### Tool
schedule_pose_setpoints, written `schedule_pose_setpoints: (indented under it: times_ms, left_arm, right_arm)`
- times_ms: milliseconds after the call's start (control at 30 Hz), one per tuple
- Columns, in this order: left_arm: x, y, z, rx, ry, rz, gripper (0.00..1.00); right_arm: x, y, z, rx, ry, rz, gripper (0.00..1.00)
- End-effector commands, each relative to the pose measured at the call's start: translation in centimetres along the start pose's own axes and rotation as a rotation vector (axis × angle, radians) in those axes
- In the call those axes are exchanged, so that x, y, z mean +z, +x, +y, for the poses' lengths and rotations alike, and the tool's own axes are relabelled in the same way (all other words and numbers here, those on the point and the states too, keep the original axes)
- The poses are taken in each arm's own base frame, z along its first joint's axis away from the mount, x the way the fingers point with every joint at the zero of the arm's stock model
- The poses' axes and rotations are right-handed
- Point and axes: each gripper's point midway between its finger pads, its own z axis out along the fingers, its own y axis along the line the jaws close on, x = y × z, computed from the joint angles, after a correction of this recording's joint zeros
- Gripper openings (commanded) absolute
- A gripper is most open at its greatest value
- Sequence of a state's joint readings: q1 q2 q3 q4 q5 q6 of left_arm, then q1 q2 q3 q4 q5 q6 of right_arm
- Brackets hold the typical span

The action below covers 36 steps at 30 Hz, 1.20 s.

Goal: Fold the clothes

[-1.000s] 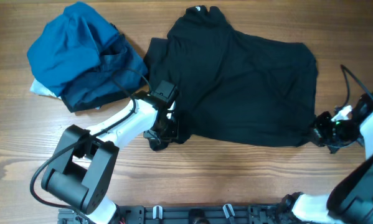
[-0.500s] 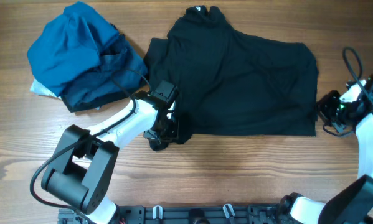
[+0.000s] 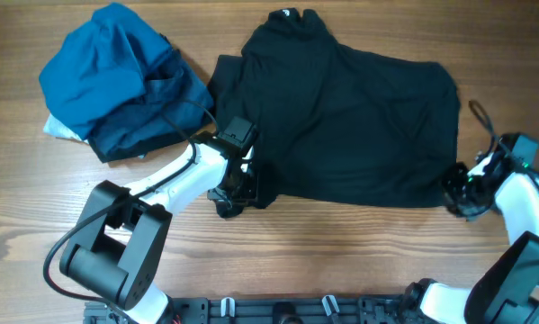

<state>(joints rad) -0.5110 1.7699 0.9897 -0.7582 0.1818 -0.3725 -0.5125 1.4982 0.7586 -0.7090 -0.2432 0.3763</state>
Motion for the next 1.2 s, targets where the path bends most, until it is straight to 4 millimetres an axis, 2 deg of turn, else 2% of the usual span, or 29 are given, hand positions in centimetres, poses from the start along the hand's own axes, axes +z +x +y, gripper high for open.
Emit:
schedule_pose_setpoints:
  times_ms: [0, 67, 167, 267, 467, 567, 600, 700, 767, 833, 900, 1000, 1167]
  left_arm:
    - [-0.2, 0.2, 0.0, -0.005, 0.009, -0.001, 0.09]
    - [-0.2, 0.2, 0.0, -0.005, 0.009, -0.001, 0.09]
    - [-0.2, 0.2, 0.0, -0.005, 0.009, -0.001, 0.09]
    - [-0.2, 0.2, 0.0, -0.005, 0.009, -0.001, 0.09]
    - [-0.2, 0.2, 0.0, -0.005, 0.009, -0.001, 0.09]
    - [-0.2, 0.3, 0.1, -0.006, 0.007, 0.004, 0.09]
    - [-0.2, 0.4, 0.1, -0.006, 0.006, 0.006, 0.09]
    - [-0.2, 0.5, 0.2, -0.008, 0.004, 0.011, 0.09]
    - [-0.2, 0.5, 0.2, -0.008, 0.003, 0.012, 0.09]
    - [-0.2, 0.6, 0.2, -0.009, 0.001, 0.017, 0.09]
    - [-0.2, 0.8, 0.3, -0.010, -0.002, 0.022, 0.08]
    - [-0.3, 0.7, 0.3, -0.009, -0.001, 0.021, 0.06]
    - [-1.4, 0.6, 0.0, -0.011, -0.006, 0.028, 0.04]
  right_arm:
    - [1.1, 0.9, 0.8, -0.008, -0.079, 0.028, 0.42]
    - [1.1, 0.5, 1.3, -0.013, -0.103, 0.017, 0.48]
    - [1.1, -0.2, 1.7, -0.020, -0.123, -0.009, 0.50]
    - [1.1, -0.3, 2.0, -0.018, -0.138, -0.013, 0.41]
    - [1.5, -0.2, 1.7, 0.031, -0.132, -0.011, 0.35]
    - [2.6, 0.4, 1.2, 0.040, -0.125, 0.004, 0.35]
    - [3.0, 0.5, 1.2, 0.050, -0.132, 0.006, 0.33]
    - [2.9, 0.1, 2.7, 0.020, -0.217, -0.003, 0.13]
    - [2.6, 0.1, 3.4, 0.003, -0.253, 0.008, 0.07]
    - [1.9, 0.1, 3.4, 0.005, -0.243, 0.020, 0.04]
    - [0.3, -0.4, 3.3, -0.012, -0.230, 0.012, 0.04]
    - [-3.3, -1.1, 2.5, 0.007, -0.156, -0.020, 0.04]
    - [-7.9, -1.6, 3.3, -0.043, -0.138, -0.066, 0.04]
